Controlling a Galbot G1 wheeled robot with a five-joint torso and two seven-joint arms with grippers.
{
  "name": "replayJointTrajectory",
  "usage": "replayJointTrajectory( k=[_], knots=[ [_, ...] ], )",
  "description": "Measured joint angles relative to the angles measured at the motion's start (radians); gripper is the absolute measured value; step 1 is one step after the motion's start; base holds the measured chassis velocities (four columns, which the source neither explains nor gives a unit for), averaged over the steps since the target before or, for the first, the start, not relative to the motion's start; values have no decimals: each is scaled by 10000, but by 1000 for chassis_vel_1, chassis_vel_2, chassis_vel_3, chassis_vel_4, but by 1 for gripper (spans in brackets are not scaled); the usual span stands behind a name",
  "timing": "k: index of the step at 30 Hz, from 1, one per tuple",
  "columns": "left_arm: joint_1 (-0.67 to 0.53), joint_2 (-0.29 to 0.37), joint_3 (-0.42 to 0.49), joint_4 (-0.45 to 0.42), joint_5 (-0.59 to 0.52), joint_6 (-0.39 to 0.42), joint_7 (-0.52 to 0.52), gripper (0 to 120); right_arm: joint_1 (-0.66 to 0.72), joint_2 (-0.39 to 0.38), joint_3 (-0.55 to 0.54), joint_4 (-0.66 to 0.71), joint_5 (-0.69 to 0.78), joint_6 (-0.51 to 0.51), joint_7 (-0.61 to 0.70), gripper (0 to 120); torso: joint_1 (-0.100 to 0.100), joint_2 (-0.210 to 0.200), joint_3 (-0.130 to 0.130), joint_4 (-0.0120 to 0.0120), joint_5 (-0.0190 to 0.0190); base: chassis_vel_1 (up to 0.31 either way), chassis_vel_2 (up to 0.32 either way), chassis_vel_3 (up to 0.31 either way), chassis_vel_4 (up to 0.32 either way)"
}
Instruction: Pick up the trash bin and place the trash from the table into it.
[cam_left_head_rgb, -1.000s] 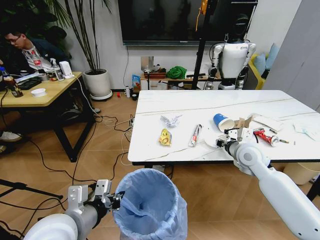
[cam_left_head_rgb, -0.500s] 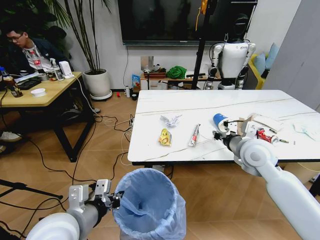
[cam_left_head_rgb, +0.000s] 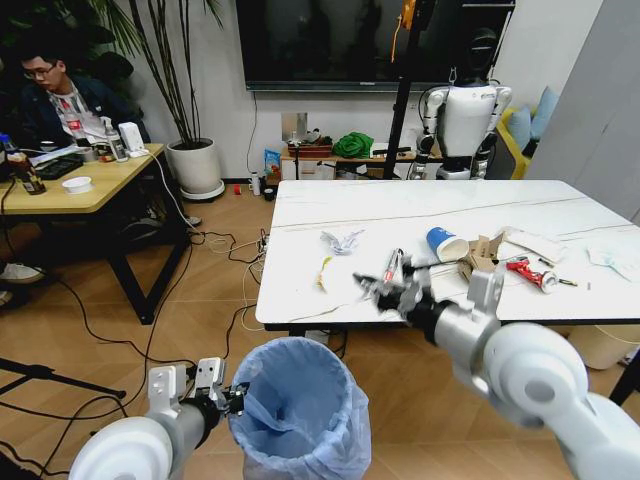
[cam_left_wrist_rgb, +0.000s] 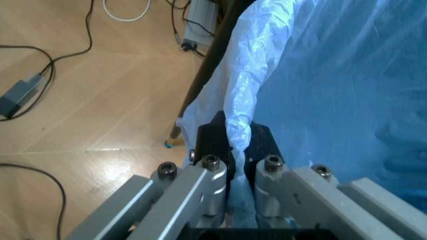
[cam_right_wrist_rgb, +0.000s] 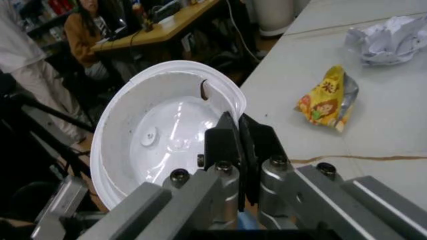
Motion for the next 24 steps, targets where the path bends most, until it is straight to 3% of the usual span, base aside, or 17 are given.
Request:
replayJointTrajectory(
  k=[15,24],
  knots=[
    [-1741,-321,1734,548,-173,0,-473,0,-2110,-620,-156,706,-2060,-202,-399,0,0,0,1,-1,2,0,0,0,0],
    [-2022,-490,2095,687,-190,0,-531,0,-2619,-598,-35,1006,-2230,-450,-417,32,0,0,1,1,1,0,0,0,0]
  ],
)
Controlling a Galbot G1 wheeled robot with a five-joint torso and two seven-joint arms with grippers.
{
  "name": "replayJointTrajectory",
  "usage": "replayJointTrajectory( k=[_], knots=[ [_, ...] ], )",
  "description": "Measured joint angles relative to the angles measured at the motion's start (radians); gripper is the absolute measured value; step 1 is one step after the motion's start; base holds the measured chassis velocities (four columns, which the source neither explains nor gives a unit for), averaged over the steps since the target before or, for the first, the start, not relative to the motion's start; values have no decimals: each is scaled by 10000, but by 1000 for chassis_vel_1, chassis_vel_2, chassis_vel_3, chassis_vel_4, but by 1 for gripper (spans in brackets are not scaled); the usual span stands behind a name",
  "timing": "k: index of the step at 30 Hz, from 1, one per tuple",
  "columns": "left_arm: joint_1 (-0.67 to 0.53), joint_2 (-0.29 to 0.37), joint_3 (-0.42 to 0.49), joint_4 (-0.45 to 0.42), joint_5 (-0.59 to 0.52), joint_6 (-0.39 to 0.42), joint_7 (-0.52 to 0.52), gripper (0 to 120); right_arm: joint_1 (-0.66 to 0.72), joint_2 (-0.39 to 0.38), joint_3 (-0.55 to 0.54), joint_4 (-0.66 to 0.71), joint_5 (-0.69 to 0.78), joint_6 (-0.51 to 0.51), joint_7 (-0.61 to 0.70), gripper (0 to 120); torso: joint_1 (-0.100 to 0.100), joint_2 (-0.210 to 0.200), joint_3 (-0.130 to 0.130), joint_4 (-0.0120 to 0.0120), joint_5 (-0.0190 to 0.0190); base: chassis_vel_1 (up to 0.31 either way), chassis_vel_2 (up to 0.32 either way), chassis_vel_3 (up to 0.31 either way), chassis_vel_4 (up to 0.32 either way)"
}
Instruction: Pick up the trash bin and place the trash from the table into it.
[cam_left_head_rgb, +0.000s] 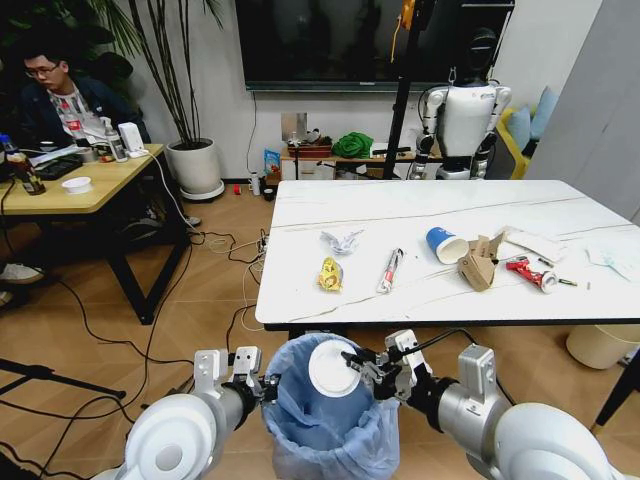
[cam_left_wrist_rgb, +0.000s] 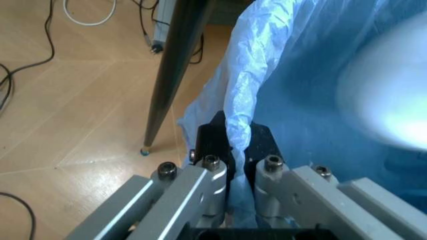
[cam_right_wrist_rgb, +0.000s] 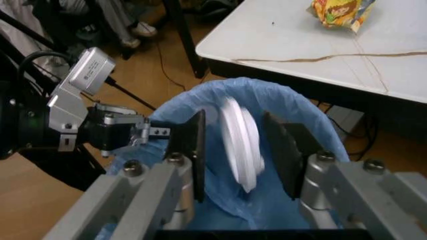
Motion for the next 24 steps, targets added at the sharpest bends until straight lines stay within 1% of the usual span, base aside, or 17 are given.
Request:
replayJointTrajectory(
  k=[1,2,6,7,8,9,11,12,13,14,15,16,18,19,21,24],
  knots=[
    [-6,-6,7,-1,0,0,0,0,-24,2,26,13,26,-8,1,36,0,0,0,0,0,0,0,0,0],
    [-6,-6,7,-1,0,0,0,0,-24,2,26,13,26,-8,1,36,0,0,0,0,0,0,0,0,0],
    [77,-4,-24,-39,7,0,5,0,69,76,488,12,287,-5,-5,55,0,0,0,-2,0,0,0,0,0],
    [116,-3,-28,-64,9,0,16,0,227,120,645,-18,413,12,6,58,0,0,0,-1,-1,0,0,0,0],
    [116,-3,-28,-64,9,0,16,0,227,120,645,-18,413,12,6,58,0,0,0,-1,-1,0,0,0,0],
    [190,8,-42,-116,12,0,47,0,512,181,799,-140,569,33,47,64,0,0,0,-2,-2,0,0,0,0],
    [283,35,-63,-177,22,0,78,0,871,252,936,-390,730,54,116,68,0,0,0,-2,-2,0,0,0,0],
    [455,83,-134,-269,70,0,128,0,1400,346,1010,-825,961,76,273,75,0,0,1,-1,-1,0,0,0,0],
    [455,83,-134,-269,70,0,128,0,1400,346,1010,-825,961,76,273,75,0,0,1,-1,-1,0,0,0,0],
    [625,131,-221,-345,143,0,194,0,1831,435,958,-1202,1144,79,564,81,0,0,1,0,-3,0,0,0,0],
    [1060,330,-485,-516,387,0,408,0,2878,798,468,-2027,1463,65,1578,93,1,0,1,0,1,0,0,0,0],
    [1166,393,-557,-573,422,0,445,0,3211,920,284,-2279,1518,45,1893,96,0,-1,1,1,0,0,0,0,0],
    [1329,522,-703,-704,441,0,503,0,4035,1201,-242,-2941,1573,21,2592,99,1,-1,2,3,-2,0,0,0,0],
    [1329,522,-703,-704,441,0,503,0,4035,1201,-242,-2941,1573,21,2592,99,1,-1,2,3,-2,0,0,0,0],
    [1407,613,-842,-801,441,0,534,0,4724,1493,-719,-3697,1590,-3,3203,100,1,-1,1,4,-4,0,0,0,0],
    [1522,744,-1026,-891,430,0,548,0,5327,1838,-1205,-4733,1706,-21,3885,100,2,-1,2,1,-2,0,0,0,0]
  ],
)
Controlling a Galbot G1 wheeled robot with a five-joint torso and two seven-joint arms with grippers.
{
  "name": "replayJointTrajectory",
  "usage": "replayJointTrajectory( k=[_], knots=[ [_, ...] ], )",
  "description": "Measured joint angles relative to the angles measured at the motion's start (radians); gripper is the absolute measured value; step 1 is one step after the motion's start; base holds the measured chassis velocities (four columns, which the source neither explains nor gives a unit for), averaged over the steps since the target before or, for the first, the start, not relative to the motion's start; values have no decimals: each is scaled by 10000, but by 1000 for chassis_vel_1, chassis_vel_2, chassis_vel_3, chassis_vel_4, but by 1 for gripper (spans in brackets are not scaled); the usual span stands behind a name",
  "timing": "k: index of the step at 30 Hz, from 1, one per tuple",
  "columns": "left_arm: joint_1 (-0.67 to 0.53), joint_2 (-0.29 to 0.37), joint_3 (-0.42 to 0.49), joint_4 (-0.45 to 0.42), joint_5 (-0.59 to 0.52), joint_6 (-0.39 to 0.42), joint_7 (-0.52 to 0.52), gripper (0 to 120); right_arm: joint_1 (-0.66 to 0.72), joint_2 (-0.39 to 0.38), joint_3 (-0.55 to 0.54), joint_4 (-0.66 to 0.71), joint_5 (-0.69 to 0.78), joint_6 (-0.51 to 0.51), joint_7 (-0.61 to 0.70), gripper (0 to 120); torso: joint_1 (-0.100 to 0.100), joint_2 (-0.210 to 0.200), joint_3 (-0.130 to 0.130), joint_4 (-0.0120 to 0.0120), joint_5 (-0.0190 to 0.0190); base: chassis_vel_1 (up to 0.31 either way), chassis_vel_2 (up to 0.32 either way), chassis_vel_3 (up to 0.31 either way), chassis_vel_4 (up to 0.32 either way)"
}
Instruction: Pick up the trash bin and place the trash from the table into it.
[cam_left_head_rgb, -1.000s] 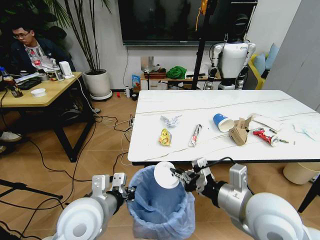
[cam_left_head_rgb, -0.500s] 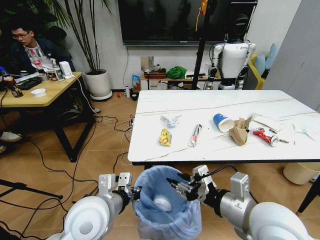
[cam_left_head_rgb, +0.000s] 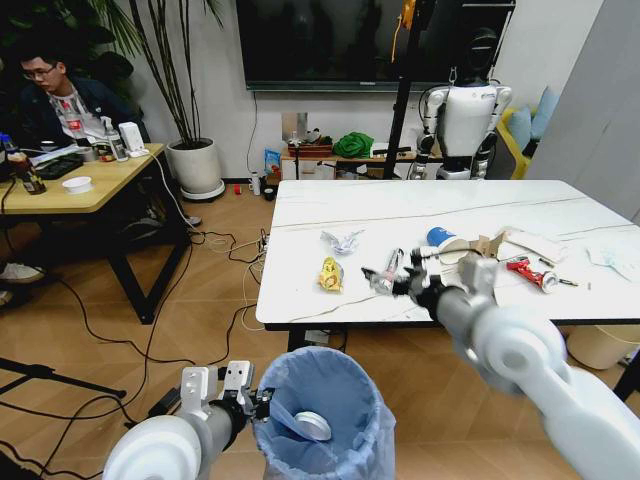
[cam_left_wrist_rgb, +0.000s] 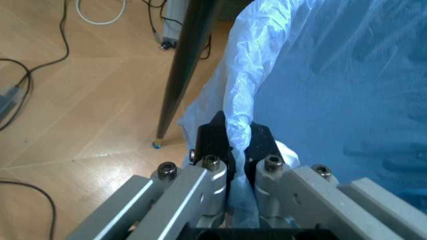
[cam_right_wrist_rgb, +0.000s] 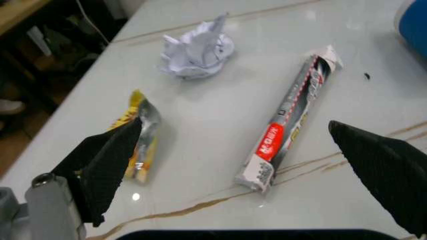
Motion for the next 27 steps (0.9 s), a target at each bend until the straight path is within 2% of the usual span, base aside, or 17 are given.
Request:
replayJointTrajectory(
  k=[3,7,14,15,17,22,24,27],
  knots=[
    [70,64,-86,-40,-6,0,2,0,273,200,-231,-572,155,-9,250,99,0,-1,0,0,0,0,0,0,0],
    [110,141,-163,-75,-14,0,12,0,783,640,-702,-1592,508,-17,827,84,0,-1,0,1,0,0,0,0,0],
    [15,120,-221,-91,-65,0,65,0,916,795,-879,-2275,517,-6,926,79,0,-1,-1,-3,0,0,0,0,0],
    [14,107,-242,-86,-65,0,85,0,927,806,-913,-2348,505,4,925,74,-1,-1,-1,-3,0,0,0,0,0],
    [14,103,-253,-84,-65,0,94,0,936,811,-928,-2373,501,7,924,72,0,-1,-1,-3,0,0,0,0,0],
    [-34,93,-413,-59,-64,0,219,0,1145,907,-1266,-2582,414,93,960,48,-1,0,-3,-3,-1,0,0,0,0],
    [-40,93,-432,-54,-64,0,231,0,1172,936,-1309,-2603,410,118,998,45,-1,1,-3,-2,-1,0,0,0,0],
    [-42,92,-491,-46,-64,0,273,0,1224,980,-1418,-2636,381,180,1092,31,-1,1,-3,0,-2,0,0,0,0]
  ],
)
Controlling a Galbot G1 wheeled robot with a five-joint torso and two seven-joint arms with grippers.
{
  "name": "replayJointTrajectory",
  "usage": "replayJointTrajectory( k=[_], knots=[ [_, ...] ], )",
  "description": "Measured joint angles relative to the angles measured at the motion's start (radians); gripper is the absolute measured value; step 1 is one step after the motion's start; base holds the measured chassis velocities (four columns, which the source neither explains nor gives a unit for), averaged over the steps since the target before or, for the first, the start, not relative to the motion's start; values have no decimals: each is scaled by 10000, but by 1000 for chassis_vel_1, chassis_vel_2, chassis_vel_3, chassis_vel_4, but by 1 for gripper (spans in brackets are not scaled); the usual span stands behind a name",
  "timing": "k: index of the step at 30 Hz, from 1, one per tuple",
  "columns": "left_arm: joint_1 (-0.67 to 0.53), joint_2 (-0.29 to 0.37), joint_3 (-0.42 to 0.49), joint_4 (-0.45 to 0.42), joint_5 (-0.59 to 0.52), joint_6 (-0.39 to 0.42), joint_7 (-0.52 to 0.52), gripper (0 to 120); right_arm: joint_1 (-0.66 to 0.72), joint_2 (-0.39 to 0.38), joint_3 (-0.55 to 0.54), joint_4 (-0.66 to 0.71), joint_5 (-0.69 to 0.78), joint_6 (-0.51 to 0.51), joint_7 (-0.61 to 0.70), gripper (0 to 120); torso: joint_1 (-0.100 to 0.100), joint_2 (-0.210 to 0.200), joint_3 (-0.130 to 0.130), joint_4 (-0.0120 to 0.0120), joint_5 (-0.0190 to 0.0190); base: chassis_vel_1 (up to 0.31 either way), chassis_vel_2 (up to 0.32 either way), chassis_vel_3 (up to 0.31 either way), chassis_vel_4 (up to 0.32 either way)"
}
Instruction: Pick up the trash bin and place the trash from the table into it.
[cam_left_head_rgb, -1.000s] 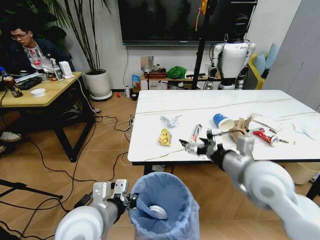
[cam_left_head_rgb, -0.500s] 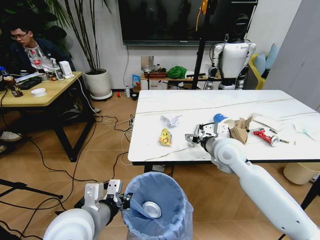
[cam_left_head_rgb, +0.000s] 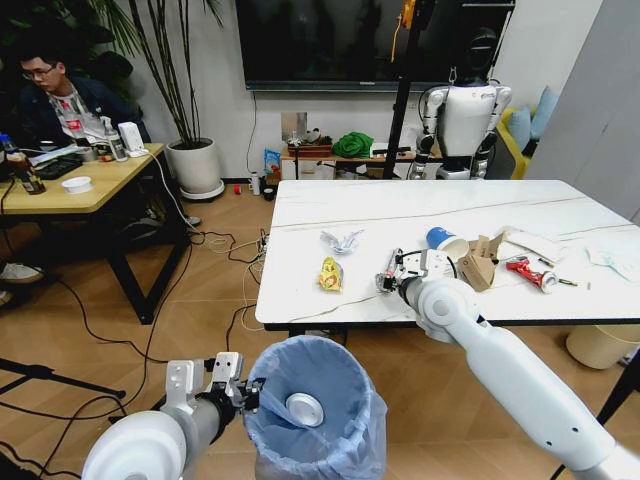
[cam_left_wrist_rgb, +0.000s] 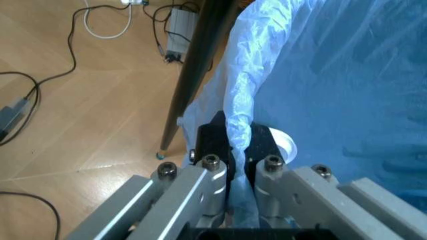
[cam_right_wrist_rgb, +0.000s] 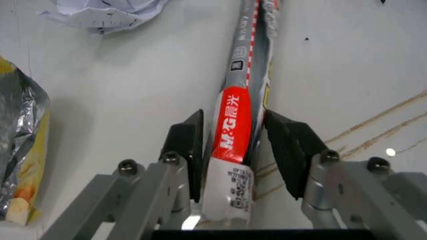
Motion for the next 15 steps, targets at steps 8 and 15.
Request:
replayJointTrajectory(
  k=[8,15],
  knots=[
    [21,3,-27,-6,9,0,41,0,-43,-40,-16,98,-126,11,29,4,0,-1,1,0,3,0,0,0,0],
    [-23,-32,-31,63,27,0,44,0,-79,-262,293,693,-191,140,-212,0,0,-1,2,1,3,0,0,0,0]
  ],
)
